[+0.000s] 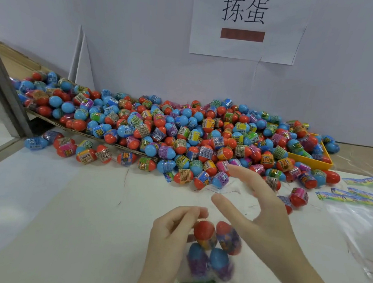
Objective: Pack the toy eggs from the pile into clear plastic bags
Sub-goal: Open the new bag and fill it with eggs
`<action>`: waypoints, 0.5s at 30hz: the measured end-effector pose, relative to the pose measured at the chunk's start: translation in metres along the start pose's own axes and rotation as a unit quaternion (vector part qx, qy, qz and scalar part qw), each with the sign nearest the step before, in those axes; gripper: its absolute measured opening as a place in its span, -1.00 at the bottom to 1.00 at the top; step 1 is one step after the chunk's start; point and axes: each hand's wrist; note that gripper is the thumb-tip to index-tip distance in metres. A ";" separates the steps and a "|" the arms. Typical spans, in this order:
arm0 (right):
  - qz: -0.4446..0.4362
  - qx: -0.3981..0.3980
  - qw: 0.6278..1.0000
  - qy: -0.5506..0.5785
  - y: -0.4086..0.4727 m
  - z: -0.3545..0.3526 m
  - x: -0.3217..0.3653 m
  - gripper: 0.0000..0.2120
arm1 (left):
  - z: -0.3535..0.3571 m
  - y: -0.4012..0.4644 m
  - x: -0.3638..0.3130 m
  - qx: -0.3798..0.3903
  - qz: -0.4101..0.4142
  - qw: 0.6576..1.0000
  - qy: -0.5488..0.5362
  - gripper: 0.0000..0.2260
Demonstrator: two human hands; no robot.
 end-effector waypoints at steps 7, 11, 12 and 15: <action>-0.077 0.132 0.987 -0.048 0.033 -0.010 0.011 -0.89 | -0.001 -0.008 -0.005 0.020 0.037 0.999 0.021 -0.87; -0.099 0.162 0.982 -0.015 0.034 -0.010 0.015 -0.84 | -0.002 -0.008 -0.010 0.006 0.127 0.987 0.100 -0.77; -0.100 0.161 0.982 -0.015 0.034 -0.010 0.014 -0.87 | -0.001 -0.008 -0.012 -0.004 0.142 0.984 0.112 -0.86; -0.108 0.121 0.986 -0.036 0.031 -0.007 0.011 -0.95 | 0.000 -0.007 -0.013 -0.018 0.140 0.983 0.115 -0.84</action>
Point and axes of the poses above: each hand's wrist, its own y-axis towards the middle knuckle, its own z-axis out of the palm, x = y × z, and after that the axes turned 6 degrees about -z, right-handed
